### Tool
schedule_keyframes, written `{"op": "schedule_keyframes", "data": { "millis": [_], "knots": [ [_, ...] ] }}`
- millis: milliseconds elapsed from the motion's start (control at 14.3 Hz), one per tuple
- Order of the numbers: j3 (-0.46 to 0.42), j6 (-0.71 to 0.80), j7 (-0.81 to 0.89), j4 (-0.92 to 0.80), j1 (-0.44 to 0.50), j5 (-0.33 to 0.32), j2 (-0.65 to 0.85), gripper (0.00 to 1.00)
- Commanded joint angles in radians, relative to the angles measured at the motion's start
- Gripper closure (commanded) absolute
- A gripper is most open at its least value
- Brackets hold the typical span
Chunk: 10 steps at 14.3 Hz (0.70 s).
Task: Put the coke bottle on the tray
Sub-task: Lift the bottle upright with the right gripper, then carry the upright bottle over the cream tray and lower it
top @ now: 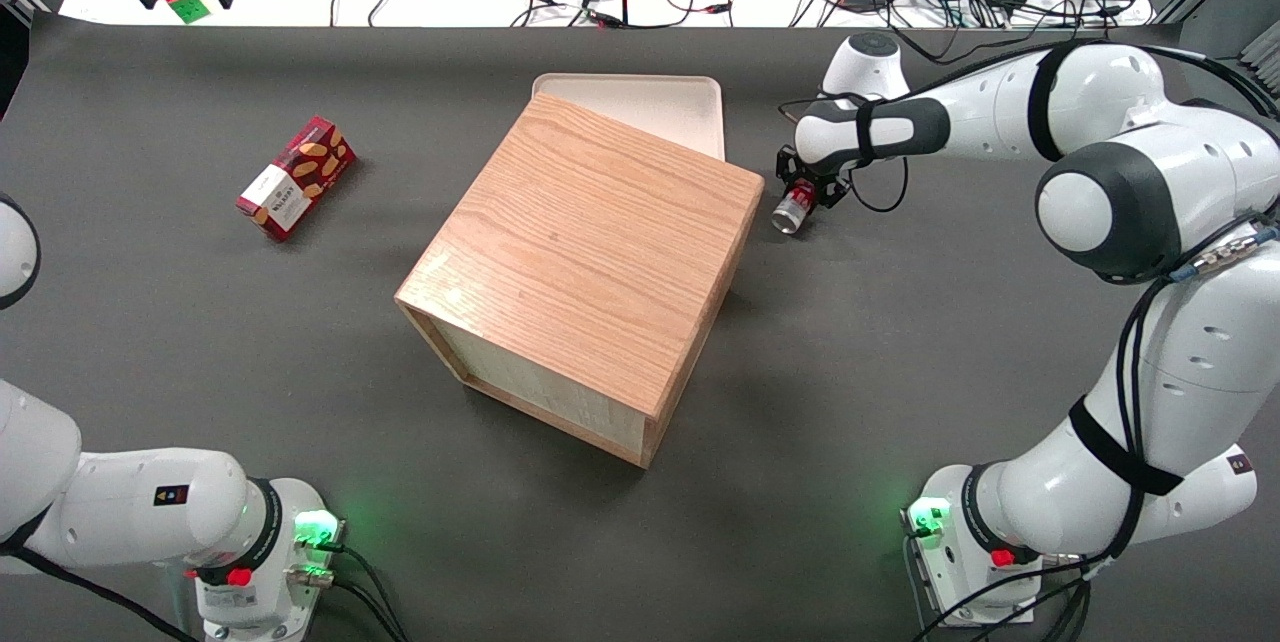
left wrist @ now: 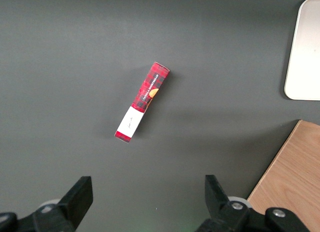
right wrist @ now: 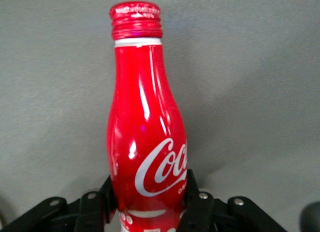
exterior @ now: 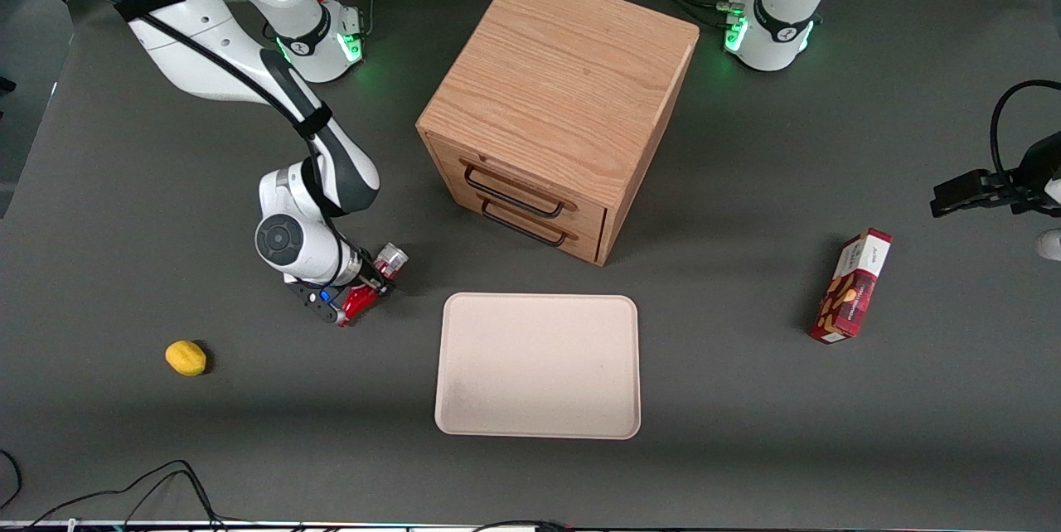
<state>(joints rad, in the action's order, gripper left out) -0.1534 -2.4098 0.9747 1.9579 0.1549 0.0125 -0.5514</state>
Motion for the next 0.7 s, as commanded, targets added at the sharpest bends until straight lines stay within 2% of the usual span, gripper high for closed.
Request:
{"op": "schedule_keyframes", "data": {
  "millis": [0,210,420,630],
  "knots": [
    [-0.008,0.191,-0.022,-0.107,0.003,-0.032,0.08,1.0],
    [-0.006,0.469,-0.16,-0.314,-0.002,-0.032,0.122,1.0],
    [-0.005,0.618,-0.328,-0.529,-0.003,-0.032,0.128,1.0],
    [-0.018,0.754,-0.482,-0.757,0.003,-0.02,0.073,1.0]
  ]
}}
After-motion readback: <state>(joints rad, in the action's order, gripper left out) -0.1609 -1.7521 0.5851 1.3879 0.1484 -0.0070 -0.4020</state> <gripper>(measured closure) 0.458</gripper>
